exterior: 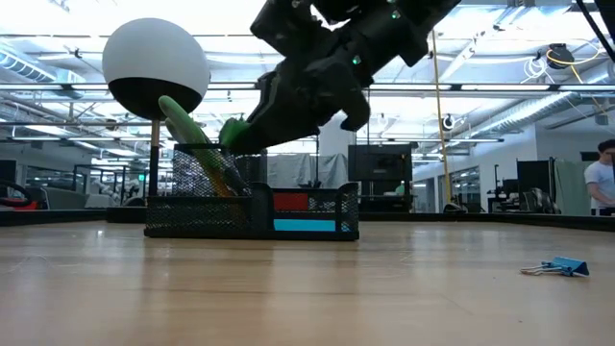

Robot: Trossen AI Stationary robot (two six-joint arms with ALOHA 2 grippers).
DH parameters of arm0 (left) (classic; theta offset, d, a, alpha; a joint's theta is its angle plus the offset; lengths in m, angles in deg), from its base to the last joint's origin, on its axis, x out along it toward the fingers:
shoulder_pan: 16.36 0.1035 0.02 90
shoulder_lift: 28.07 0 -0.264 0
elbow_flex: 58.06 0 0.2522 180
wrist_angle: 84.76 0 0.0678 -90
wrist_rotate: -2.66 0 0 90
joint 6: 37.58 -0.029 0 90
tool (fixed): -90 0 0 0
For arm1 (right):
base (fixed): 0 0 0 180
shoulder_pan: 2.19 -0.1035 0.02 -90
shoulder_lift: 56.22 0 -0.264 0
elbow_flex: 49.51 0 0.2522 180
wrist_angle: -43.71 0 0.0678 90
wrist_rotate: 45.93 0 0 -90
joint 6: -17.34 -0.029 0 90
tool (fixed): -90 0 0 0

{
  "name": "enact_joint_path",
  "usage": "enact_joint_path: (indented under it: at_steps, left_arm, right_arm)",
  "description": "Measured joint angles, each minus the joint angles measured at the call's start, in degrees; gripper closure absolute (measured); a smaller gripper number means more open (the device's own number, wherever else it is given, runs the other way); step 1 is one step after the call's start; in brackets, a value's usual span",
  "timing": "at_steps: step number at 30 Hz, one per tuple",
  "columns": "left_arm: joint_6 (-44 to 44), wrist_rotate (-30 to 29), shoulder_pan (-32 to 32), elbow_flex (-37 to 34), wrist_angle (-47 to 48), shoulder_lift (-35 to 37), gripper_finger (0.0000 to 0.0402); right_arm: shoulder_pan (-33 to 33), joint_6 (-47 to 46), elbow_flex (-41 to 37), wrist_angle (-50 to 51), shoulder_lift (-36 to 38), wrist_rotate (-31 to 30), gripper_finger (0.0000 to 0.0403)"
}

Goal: Pick and place office supplies into organizer
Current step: Put the green eraser into the black desk organizer

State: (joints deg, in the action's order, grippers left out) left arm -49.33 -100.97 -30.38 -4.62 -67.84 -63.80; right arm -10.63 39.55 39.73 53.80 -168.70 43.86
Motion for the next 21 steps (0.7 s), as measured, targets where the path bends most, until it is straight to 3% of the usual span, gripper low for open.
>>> enact_joint_path:
  at_steps: [9,21]
  left_arm:
    - [0.0,0.0,0.0,0.0,-0.1,0.0,0.0270]
    - [0.0,0.0,0.0,0.0,-0.2,0.0,0.0270]
  right_arm:
    - [2.2,2.7,0.1,-6.3,-2.7,0.0,0.0372]
    - [2.9,2.4,0.0,-9.1,-2.7,-4.3,0.0373]
